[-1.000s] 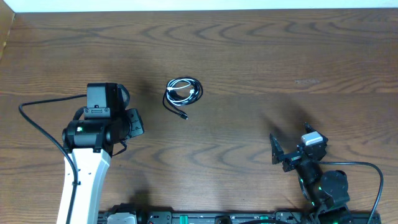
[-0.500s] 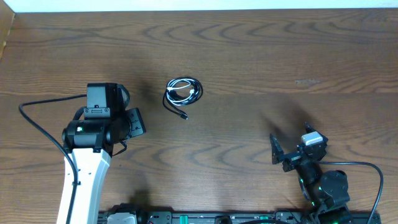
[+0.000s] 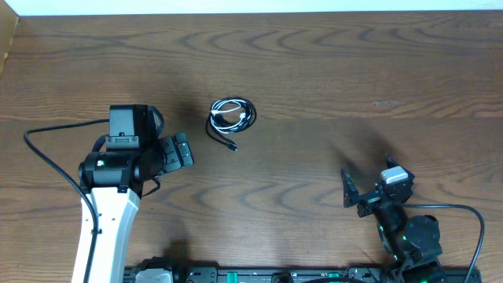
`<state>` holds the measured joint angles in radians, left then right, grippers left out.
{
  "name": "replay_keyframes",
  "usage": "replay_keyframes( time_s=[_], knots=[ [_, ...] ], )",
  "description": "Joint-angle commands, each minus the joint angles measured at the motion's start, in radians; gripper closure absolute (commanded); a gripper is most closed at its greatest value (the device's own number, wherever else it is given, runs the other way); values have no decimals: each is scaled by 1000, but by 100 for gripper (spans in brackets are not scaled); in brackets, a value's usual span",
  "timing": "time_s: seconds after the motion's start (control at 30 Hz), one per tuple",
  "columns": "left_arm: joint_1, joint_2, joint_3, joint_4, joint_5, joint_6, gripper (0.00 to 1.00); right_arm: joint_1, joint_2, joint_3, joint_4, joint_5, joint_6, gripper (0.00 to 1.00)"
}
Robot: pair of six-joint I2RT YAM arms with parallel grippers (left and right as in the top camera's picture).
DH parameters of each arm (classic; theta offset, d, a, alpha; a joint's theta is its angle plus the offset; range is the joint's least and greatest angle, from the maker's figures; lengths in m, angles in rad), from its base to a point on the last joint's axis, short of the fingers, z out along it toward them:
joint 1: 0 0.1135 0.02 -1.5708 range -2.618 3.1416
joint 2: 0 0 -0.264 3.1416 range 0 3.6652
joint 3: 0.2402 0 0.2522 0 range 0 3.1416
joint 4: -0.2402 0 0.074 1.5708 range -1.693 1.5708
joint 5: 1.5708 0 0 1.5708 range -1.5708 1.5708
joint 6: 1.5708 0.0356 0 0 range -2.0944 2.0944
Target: Untangle cables
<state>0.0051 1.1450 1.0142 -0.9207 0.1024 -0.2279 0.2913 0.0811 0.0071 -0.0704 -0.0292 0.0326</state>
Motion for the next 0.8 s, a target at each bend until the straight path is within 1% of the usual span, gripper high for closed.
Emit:
replay_keyframes(
  time_s=[0.0,0.67,0.77],
  knots=[
    [-2,6,16,11,1,10,2,4,-1,-2,-5,4,-15,1],
    [-2,6,16,28,0,10,2,4,-1,-2,-5,4,-15,1],
    [-2,6,16,29,-17,6,2,4,-1,-2,-5,4,-15,1]
  ],
)
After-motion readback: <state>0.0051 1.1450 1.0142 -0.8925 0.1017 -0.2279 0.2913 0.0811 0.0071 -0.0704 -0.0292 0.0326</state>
